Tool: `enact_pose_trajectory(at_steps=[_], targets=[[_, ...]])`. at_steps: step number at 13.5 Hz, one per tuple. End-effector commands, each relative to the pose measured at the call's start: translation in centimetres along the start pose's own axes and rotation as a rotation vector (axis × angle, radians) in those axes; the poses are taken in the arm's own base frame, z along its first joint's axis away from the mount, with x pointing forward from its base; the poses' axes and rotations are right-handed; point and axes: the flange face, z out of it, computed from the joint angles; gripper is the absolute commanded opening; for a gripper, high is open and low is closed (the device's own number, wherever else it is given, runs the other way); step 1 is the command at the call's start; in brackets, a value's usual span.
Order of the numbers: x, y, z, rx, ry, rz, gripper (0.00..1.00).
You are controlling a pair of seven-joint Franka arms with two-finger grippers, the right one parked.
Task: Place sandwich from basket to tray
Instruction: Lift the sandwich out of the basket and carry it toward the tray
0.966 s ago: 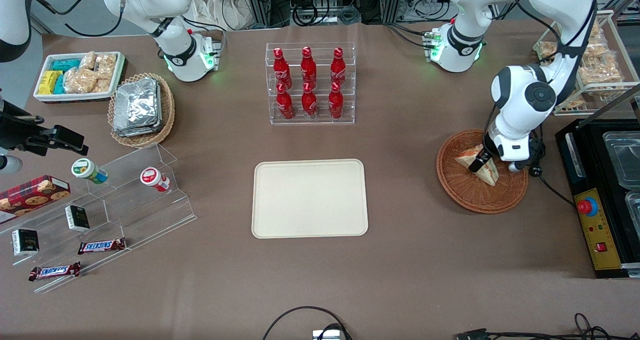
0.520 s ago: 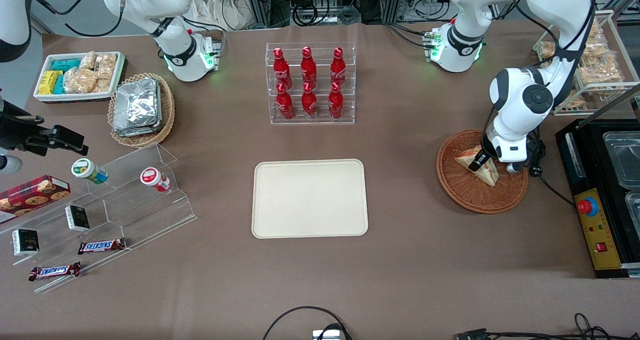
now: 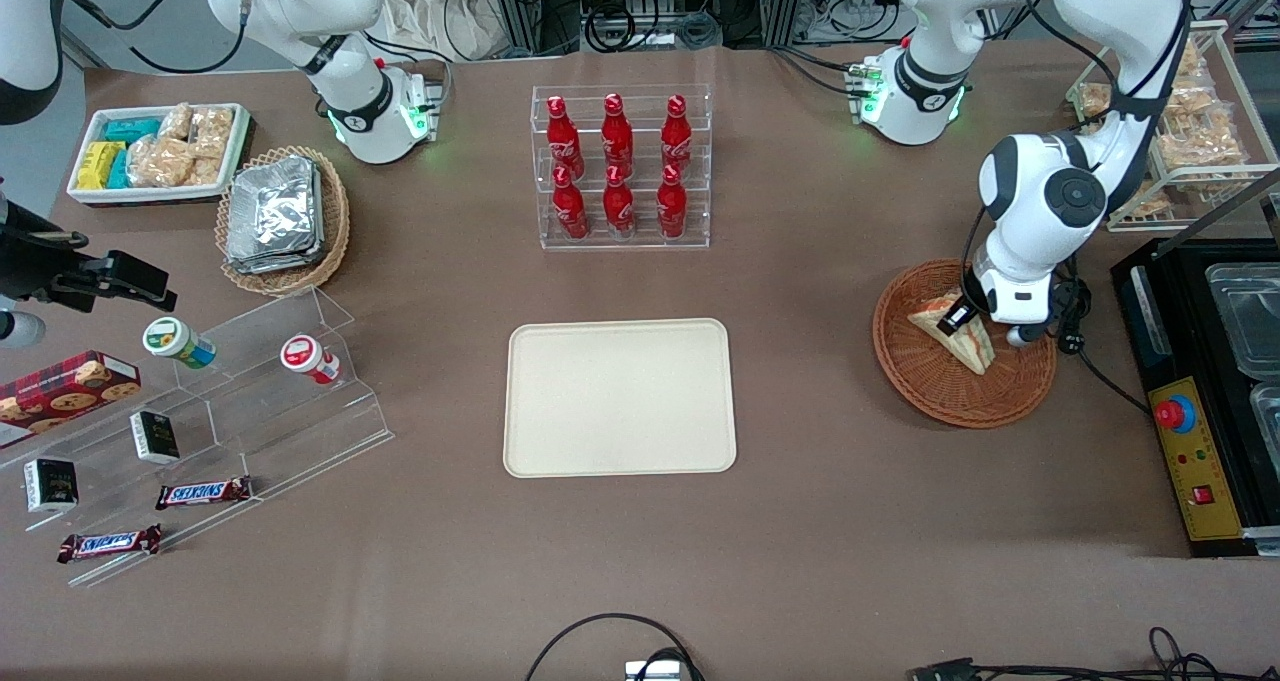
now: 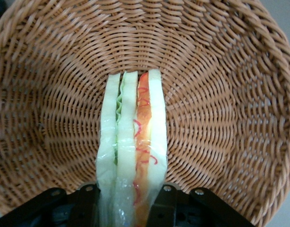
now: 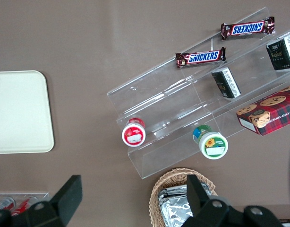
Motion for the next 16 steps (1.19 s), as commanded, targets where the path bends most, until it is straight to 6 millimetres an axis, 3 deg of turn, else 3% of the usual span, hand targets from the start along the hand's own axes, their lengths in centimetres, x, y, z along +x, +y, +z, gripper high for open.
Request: enact_pose_trajectory(at_steps=[1, 7, 13, 16], targets=[[-0.3, -0.2, -4.6, 0.013, 0.017, 0.131, 0.33], [1.6, 2.2, -12.0, 0.009, 0.054, 0.416, 0.33], [0.7, 11.1, -18.2, 0.024, 0.017, 0.588, 0.33], [-0.8, 15.0, -19.4, 0.002, 0.025, 0.648, 0.33]])
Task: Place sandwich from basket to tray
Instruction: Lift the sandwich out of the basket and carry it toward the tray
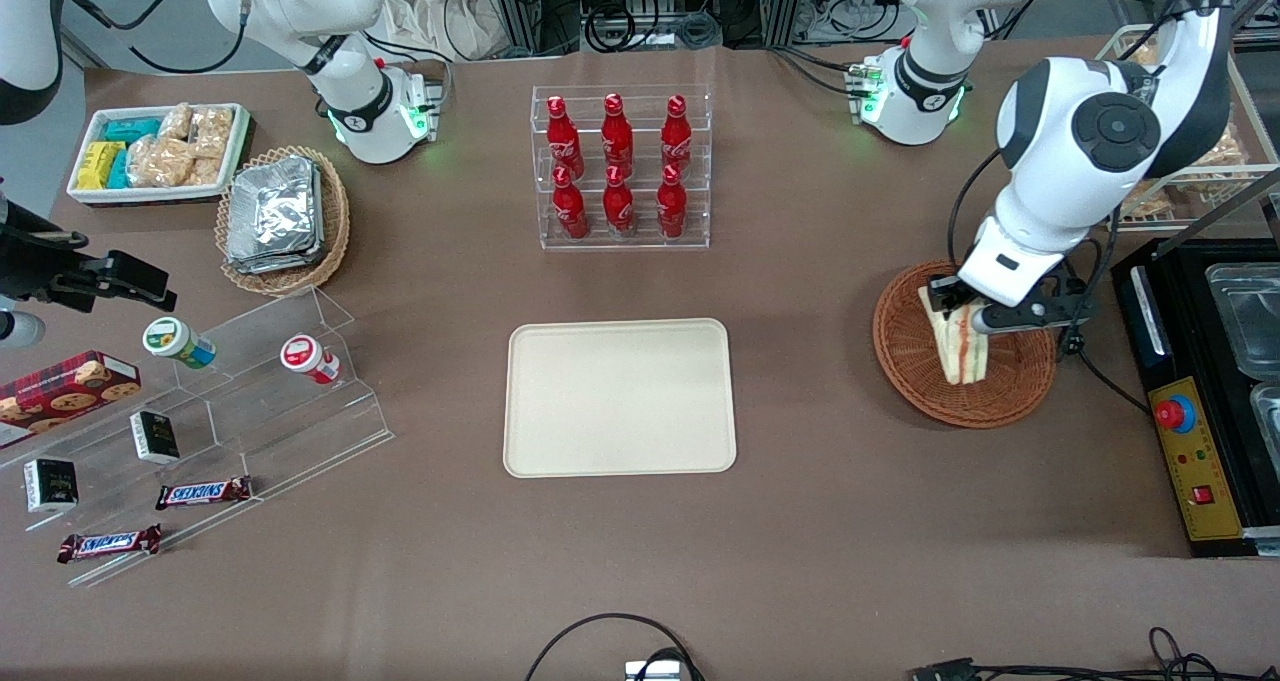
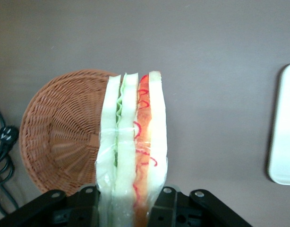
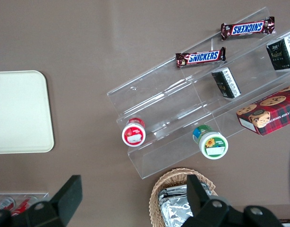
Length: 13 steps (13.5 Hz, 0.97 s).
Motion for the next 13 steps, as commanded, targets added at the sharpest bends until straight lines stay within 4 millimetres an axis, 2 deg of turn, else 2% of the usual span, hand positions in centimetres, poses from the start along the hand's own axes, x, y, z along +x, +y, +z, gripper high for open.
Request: enact_pose_trajectory(at_steps=[1, 7, 13], targets=[[1.7, 3.2, -0.5, -0.019, -0.008, 0.057, 0.33], [3.9, 9.2, -1.0, -0.075, -0.031, 0.087, 0.33], [4.7, 17.9, 0.0, -0.035, -0.022, 0.005, 0.33]])
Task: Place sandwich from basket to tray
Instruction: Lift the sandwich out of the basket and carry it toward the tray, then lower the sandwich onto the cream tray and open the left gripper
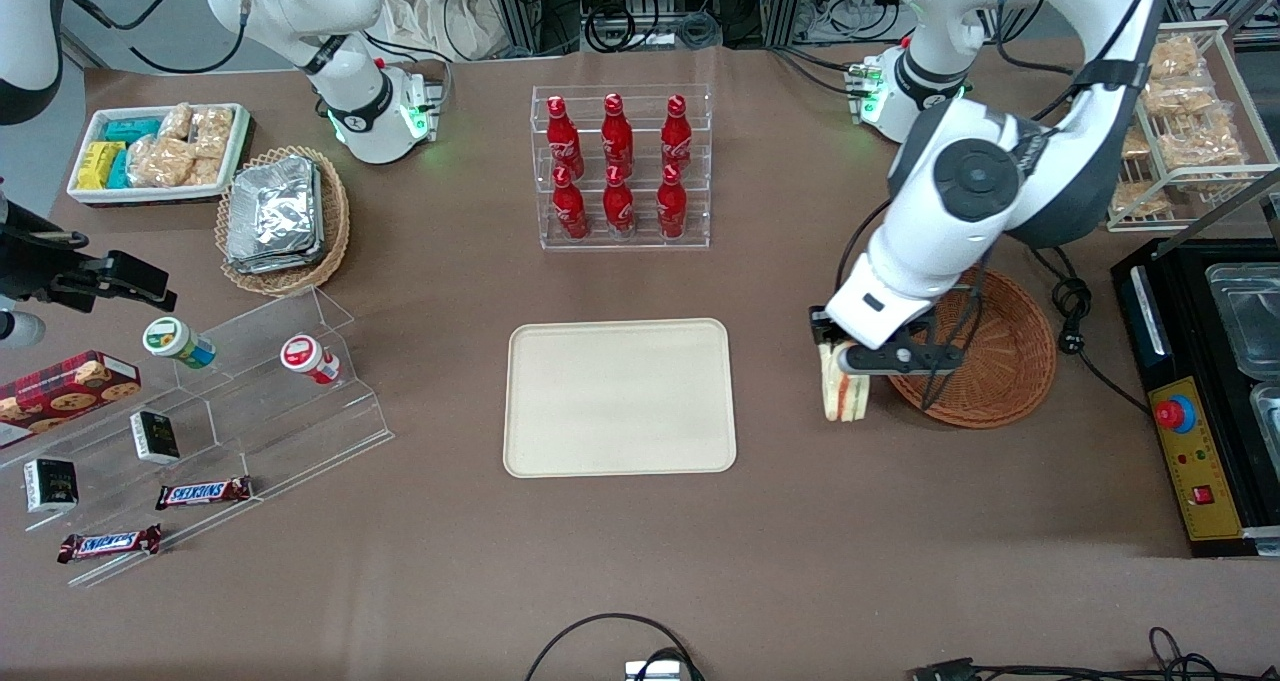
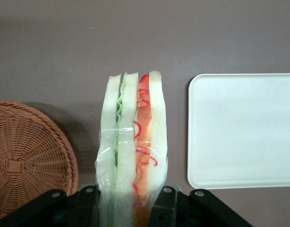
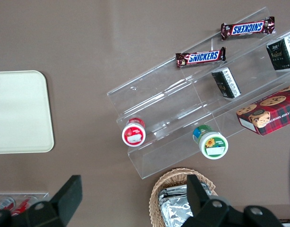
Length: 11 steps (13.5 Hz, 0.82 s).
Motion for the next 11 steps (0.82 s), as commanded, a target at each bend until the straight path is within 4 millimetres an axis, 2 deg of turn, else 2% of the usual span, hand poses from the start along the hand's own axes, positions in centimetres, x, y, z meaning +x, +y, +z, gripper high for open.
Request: enact_pose_trajectory(at_steps=[1, 3, 6, 8, 9, 11], targets=[[1.5, 4.5, 1.1, 0.027, -0.028, -0.036, 0.33], [2.0, 7.1, 2.6, 0.04, -0.028, -0.052, 0.33], [1.9, 10.7, 5.4, 0.039, -0.033, -0.012, 0.33], [2.1, 11.9, 7.4, 0.034, -0.048, -0.011, 0.33], [1.5, 13.5, 8.0, 0.032, -0.05, 0.004, 0.33], [1.2, 14.2, 9.8, 0.035, -0.05, -0.004, 0.33]])
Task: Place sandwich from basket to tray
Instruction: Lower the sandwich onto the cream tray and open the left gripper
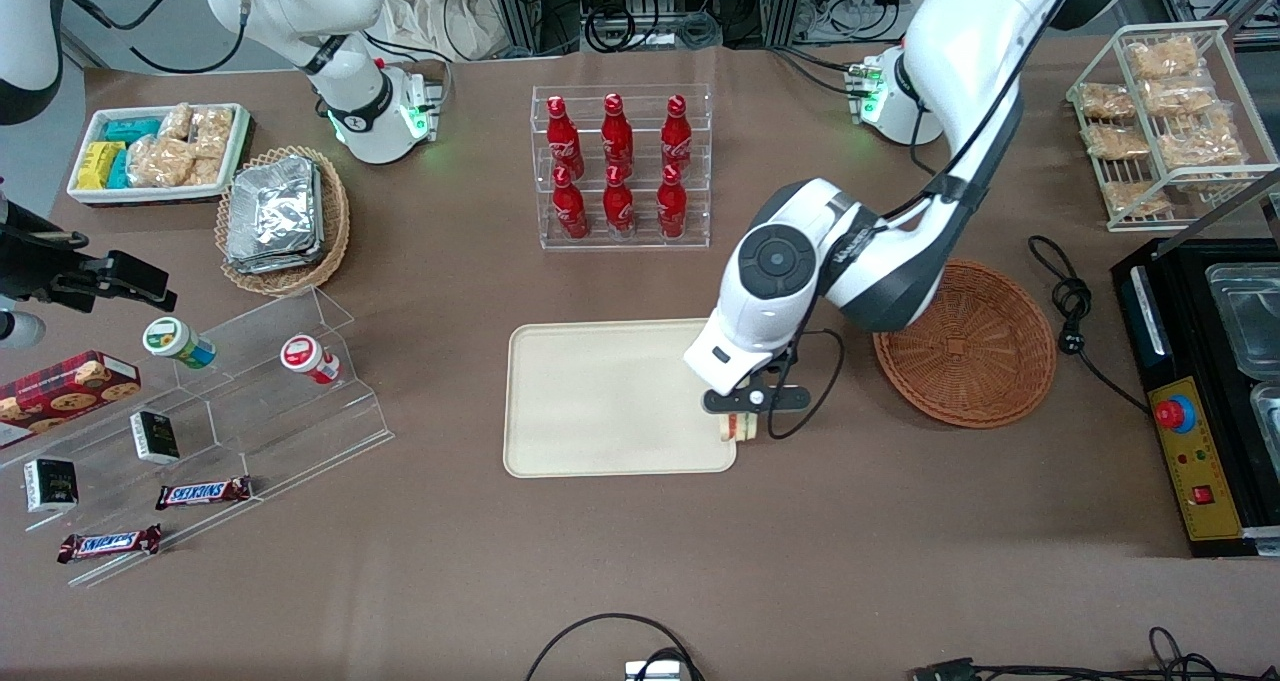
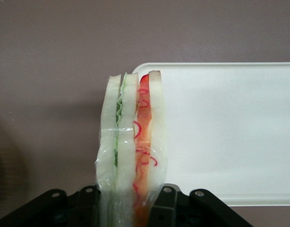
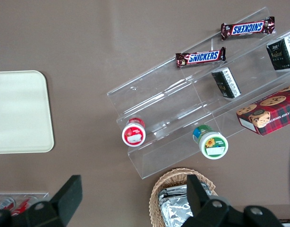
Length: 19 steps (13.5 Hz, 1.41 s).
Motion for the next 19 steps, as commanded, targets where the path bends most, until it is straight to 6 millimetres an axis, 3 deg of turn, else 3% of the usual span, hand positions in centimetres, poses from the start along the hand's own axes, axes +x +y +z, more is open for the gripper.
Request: enact_pose_trajectory(at_steps=[1, 3, 6, 9, 12, 16, 19], targets=[[-0.4, 2.5, 1.7, 0.021, 0.029, 0.0, 0.33], [-0.7, 3.5, 4.6, 0.028, 0.031, -0.005, 0.33], [-1.5, 5.0, 7.3, 0.018, 0.05, -0.002, 0.33], [-2.5, 6.6, 9.1, 0.005, 0.048, 0.01, 0.33], [-2.8, 6.7, 11.3, 0.044, 0.062, 0.005, 0.34], [-3.0, 6.7, 12.6, 0.043, 0.045, 0.001, 0.35], [-3.0, 6.7, 12.9, 0.043, 0.037, -0.003, 0.48]])
